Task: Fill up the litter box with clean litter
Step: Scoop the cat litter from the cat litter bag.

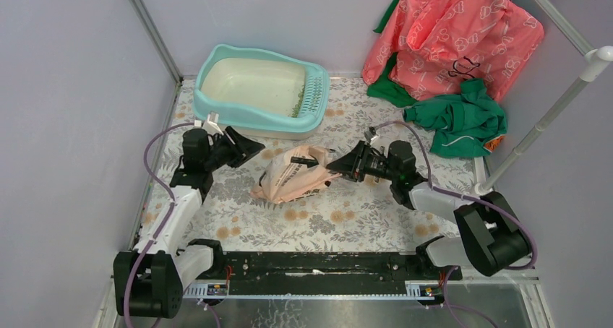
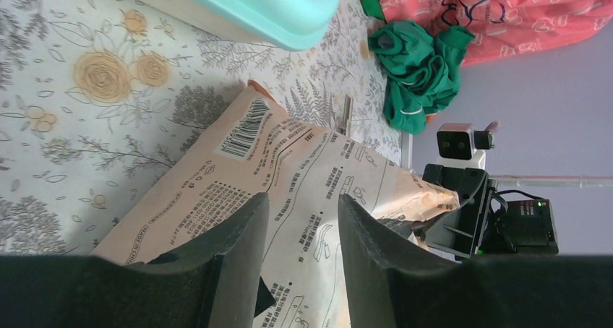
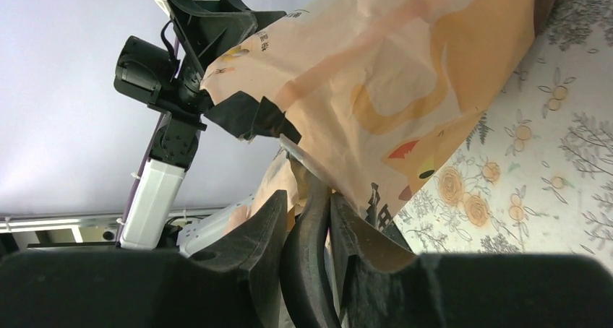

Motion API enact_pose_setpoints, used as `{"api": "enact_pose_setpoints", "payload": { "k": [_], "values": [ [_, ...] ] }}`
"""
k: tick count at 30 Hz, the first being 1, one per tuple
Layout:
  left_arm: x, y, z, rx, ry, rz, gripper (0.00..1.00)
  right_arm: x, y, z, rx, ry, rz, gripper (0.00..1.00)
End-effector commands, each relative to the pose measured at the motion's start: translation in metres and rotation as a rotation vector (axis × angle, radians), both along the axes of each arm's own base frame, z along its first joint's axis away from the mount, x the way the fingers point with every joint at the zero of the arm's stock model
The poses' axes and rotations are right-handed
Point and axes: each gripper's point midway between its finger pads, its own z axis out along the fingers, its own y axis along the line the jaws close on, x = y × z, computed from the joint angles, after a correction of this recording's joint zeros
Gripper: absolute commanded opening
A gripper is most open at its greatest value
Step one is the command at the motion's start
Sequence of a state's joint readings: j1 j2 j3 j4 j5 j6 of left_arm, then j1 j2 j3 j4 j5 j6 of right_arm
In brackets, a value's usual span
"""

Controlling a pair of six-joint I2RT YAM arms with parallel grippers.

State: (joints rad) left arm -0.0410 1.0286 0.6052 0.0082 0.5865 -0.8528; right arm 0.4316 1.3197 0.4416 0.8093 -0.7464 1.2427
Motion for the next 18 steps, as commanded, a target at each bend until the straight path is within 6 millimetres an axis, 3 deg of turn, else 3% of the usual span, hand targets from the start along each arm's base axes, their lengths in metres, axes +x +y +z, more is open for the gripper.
{"api": "enact_pose_setpoints", "payload": {
  "k": [1, 7, 13, 15, 18],
  "values": [
    [0.004, 0.012, 0.017, 0.037, -0.055, 0.018, 0.47, 0.002, 0.028, 0.072, 0.159, -0.223, 0.074, 0.00],
    [0.006, 0.028, 0.021, 0.047, -0.058, 0.052, 0.47, 0.012, 0.050, 0.078, 0.192, -0.240, 0.093, 0.00],
    [0.006, 0.040, 0.025, 0.047, -0.065, 0.073, 0.47, 0.021, 0.062, 0.099, 0.220, -0.286, 0.103, 0.00],
    [0.006, 0.041, 0.026, 0.046, -0.066, 0.073, 0.47, 0.022, 0.063, 0.095, 0.192, -0.275, 0.103, 0.00],
    [0.005, 0.041, 0.026, 0.044, -0.065, 0.071, 0.47, 0.023, 0.060, 0.070, 0.073, -0.216, 0.094, 0.00]
  ]
}}
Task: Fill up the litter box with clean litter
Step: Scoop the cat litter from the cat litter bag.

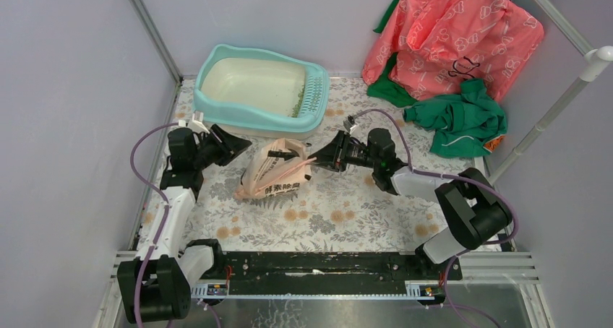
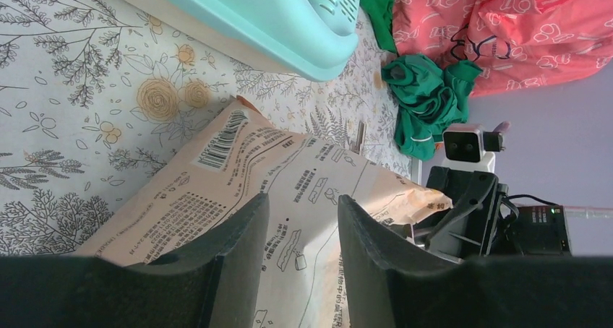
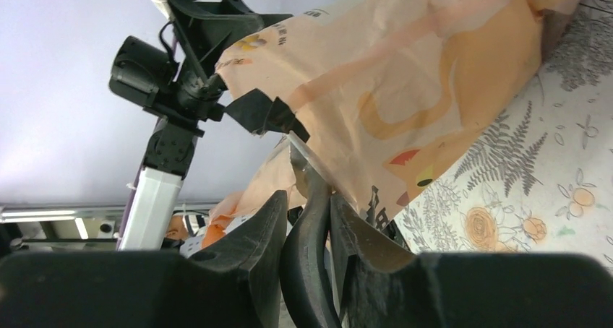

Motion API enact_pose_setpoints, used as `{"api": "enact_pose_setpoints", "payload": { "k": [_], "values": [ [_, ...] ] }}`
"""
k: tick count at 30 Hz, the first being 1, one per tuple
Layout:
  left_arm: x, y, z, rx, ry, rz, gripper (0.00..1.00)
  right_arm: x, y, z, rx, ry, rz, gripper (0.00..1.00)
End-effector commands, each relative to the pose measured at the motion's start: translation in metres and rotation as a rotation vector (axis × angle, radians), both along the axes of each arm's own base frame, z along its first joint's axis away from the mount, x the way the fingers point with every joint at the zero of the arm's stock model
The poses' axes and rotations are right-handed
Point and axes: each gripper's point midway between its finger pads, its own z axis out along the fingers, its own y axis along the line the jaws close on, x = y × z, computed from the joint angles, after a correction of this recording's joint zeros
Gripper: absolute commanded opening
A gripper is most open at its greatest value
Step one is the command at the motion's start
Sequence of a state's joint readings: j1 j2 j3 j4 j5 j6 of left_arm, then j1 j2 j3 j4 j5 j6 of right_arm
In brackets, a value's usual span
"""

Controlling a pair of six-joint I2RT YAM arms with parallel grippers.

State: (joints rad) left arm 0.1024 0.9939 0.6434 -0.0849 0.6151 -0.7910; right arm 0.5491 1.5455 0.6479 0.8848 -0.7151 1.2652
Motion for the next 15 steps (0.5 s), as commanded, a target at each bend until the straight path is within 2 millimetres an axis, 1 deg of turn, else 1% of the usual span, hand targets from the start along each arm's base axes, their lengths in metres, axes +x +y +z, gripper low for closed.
{"api": "enact_pose_setpoints", "payload": {
  "k": [1, 6, 10, 12, 15],
  "values": [
    [-0.001, 0.000, 0.016, 0.011, -0.052, -0.026, 0.47, -0.001, 0.002, 0.046, 0.009, -0.163, 0.005, 0.00],
    [-0.004, -0.001, 0.014, 0.003, -0.050, -0.028, 0.47, -0.022, -0.020, 0.008, -0.171, -0.101, -0.009, 0.00],
    [-0.003, -0.002, 0.014, -0.003, -0.052, -0.031, 0.47, -0.032, -0.043, -0.005, -0.318, -0.106, -0.049, 0.00],
    [-0.004, -0.002, 0.014, -0.003, -0.051, -0.033, 0.47, -0.034, -0.055, -0.013, -0.403, -0.096, -0.068, 0.00],
    [-0.005, -0.003, 0.013, -0.005, -0.049, -0.033, 0.47, -0.037, -0.072, -0.031, -0.502, -0.055, -0.090, 0.00]
  ]
}}
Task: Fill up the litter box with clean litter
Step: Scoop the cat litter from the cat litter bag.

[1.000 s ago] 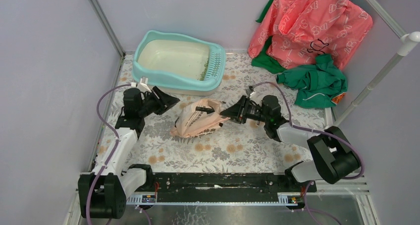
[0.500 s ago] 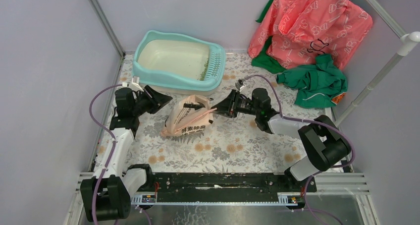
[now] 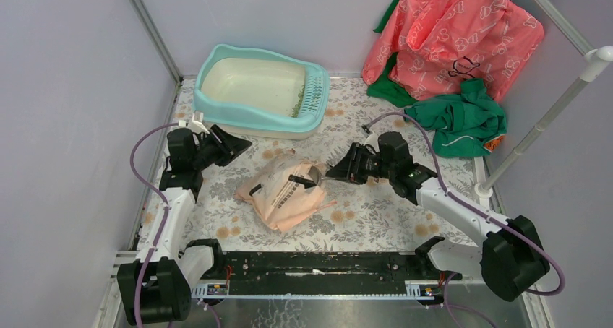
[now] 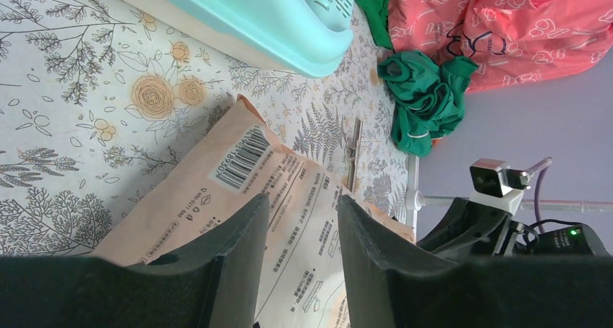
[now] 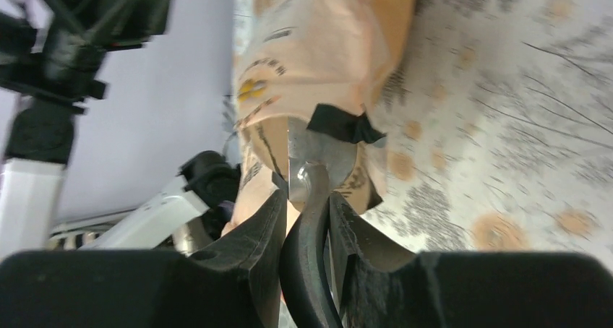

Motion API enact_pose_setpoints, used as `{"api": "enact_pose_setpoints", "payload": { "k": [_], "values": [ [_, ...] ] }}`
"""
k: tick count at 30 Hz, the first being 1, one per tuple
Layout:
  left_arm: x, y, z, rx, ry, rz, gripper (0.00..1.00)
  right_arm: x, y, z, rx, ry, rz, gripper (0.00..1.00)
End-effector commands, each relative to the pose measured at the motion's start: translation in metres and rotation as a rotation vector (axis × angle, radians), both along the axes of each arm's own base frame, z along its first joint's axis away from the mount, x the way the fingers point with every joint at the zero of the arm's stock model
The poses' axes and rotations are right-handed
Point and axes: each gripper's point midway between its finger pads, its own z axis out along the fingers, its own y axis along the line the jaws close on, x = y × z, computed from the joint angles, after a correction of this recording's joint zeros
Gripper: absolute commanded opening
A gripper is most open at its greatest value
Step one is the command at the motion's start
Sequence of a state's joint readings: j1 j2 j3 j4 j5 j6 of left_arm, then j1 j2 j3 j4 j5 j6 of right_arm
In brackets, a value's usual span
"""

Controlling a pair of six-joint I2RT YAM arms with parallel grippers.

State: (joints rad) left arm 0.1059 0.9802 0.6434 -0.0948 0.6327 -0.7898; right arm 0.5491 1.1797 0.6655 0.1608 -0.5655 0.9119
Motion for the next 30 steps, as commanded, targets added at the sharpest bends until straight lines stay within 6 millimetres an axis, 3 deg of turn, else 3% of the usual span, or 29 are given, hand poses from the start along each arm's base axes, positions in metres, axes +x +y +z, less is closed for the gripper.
{"api": "enact_pose_setpoints", "payload": {
  "k": [1, 5, 11, 17, 23, 30],
  "values": [
    [-0.001, -0.001, 0.009, 0.001, -0.044, -0.020, 0.47, -0.002, -0.028, -0.022, -0.182, 0.013, -0.042, 0.00],
    [-0.003, -0.002, 0.006, -0.001, -0.037, -0.022, 0.47, -0.005, -0.041, -0.030, -0.192, 0.023, -0.079, 0.00],
    [-0.005, -0.002, 0.001, 0.001, -0.029, -0.023, 0.47, -0.004, -0.073, -0.056, -0.350, 0.055, -0.162, 0.00],
    [-0.004, -0.003, -0.003, -0.009, -0.023, -0.021, 0.47, 0.019, -0.092, -0.064, -0.416, 0.016, -0.270, 0.00],
    [-0.004, -0.003, -0.005, -0.001, -0.022, -0.026, 0.46, 0.047, -0.073, -0.045, -0.254, -0.070, -0.285, 0.00],
    [-0.004, 0.011, -0.030, 0.068, 0.048, 0.065, 0.44, 0.042, -0.054, -0.060, -0.201, 0.036, -0.205, 0.00]
  ]
}}
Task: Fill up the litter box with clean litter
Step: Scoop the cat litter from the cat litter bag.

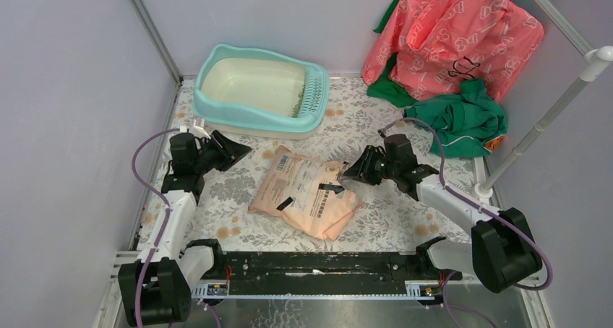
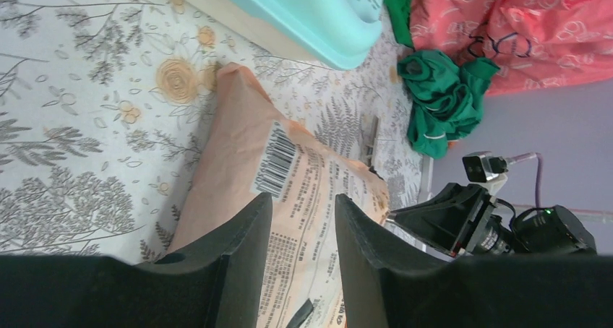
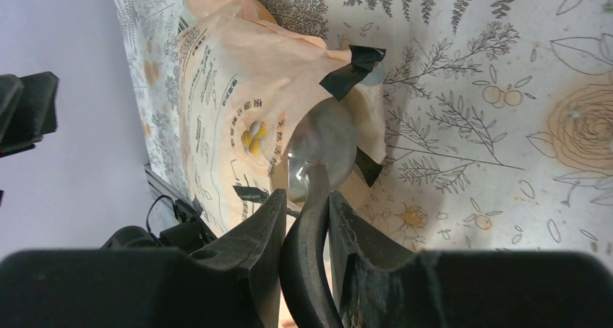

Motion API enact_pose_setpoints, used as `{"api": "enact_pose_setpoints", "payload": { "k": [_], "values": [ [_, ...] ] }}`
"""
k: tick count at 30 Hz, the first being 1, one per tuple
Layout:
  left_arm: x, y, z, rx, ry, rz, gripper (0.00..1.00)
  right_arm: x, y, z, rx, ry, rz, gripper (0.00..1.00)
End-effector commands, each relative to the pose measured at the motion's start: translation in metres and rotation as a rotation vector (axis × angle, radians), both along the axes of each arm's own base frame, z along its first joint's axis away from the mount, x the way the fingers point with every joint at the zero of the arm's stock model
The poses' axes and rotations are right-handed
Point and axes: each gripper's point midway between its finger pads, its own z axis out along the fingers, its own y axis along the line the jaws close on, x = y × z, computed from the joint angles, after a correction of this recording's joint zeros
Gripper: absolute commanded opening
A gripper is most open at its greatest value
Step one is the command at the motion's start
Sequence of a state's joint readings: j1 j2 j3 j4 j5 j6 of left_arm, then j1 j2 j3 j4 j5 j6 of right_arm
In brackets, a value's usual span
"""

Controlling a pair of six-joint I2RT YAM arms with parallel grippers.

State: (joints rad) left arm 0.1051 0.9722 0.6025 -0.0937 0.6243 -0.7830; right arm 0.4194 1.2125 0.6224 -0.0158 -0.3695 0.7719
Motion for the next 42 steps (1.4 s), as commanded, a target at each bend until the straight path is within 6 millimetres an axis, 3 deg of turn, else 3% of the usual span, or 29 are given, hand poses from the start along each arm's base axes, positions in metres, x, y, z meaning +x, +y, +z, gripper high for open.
{"api": "enact_pose_setpoints", "payload": {
  "k": [1, 8, 19, 32, 42],
  "values": [
    [0.001, 0.014, -0.018, 0.071, 0.027, 0.078, 0.44, 0.008, 0.014, 0.013, 0.075, -0.031, 0.030, 0.00],
    [-0.001, 0.014, -0.038, 0.124, 0.082, 0.130, 0.45, 0.007, 0.019, 0.010, 0.048, 0.005, 0.064, 0.00],
    [-0.010, 0.027, -0.076, 0.181, 0.176, 0.238, 0.51, 0.014, 0.046, 0.009, 0.075, 0.006, 0.112, 0.00],
    [-0.012, -0.001, -0.102, 0.173, 0.217, 0.183, 0.50, 0.015, 0.077, 0.007, 0.259, -0.028, 0.164, 0.00],
    [-0.015, -0.011, -0.118, 0.193, 0.244, 0.165, 0.49, 0.017, 0.098, 0.025, 0.428, -0.062, 0.200, 0.00]
  ]
}}
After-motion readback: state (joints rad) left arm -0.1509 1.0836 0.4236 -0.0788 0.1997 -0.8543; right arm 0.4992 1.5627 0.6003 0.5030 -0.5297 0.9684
